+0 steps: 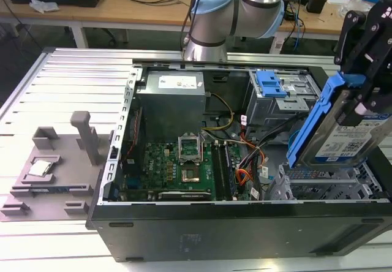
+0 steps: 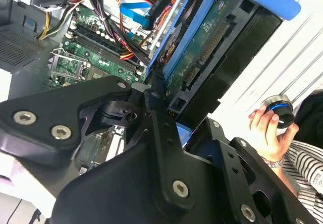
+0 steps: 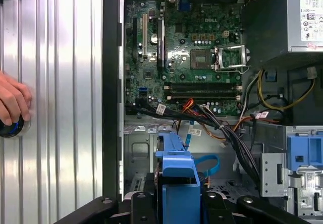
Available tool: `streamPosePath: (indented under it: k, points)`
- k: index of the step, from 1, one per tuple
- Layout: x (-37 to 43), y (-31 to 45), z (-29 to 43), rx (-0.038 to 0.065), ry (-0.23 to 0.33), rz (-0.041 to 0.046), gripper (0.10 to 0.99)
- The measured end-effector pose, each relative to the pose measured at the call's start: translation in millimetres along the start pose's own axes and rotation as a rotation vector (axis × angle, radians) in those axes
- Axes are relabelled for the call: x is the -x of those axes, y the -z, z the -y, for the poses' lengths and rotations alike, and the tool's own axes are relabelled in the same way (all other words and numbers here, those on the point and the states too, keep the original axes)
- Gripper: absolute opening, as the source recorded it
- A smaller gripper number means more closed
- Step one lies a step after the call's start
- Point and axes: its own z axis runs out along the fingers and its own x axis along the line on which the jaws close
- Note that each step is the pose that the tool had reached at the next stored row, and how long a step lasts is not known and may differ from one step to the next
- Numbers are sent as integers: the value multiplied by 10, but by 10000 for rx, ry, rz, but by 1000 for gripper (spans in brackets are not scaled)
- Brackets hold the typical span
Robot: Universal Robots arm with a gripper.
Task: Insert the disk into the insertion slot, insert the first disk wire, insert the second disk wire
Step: 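Insert the disk into the insertion slot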
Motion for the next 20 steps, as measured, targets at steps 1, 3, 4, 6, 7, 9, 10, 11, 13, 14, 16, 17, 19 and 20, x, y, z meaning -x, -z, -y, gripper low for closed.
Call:
streamPosePath:
  k: [1,3,4,6,7,9,10,11,13,14,16,17,19,20]
  points:
    - [8,0,0,0,0,0,365]
    - [26,-6,-1,1,-1,0,365]
    - [28,-10,-1,1,-1,0,365]
    - [31,-26,-2,1,0,3,365]
    - [33,-44,-3,1,0,0,365]
    - [36,-75,-2,1,0,1,365]
    - [38,-80,-2,1,0,1,365]
    - [42,-85,-2,0,0,0,365]
    - [44,-105,6,0,-1,-5,365]
    - [45,-111,11,0,0,-10,365]
    - [39,-125,18,0,2,-18,365]
    - [20,-130,20,0,2,-28,365]
    - [-25,-139,21,0,2,-40,365]
    - [-46,-144,22,0,2,-43,365]
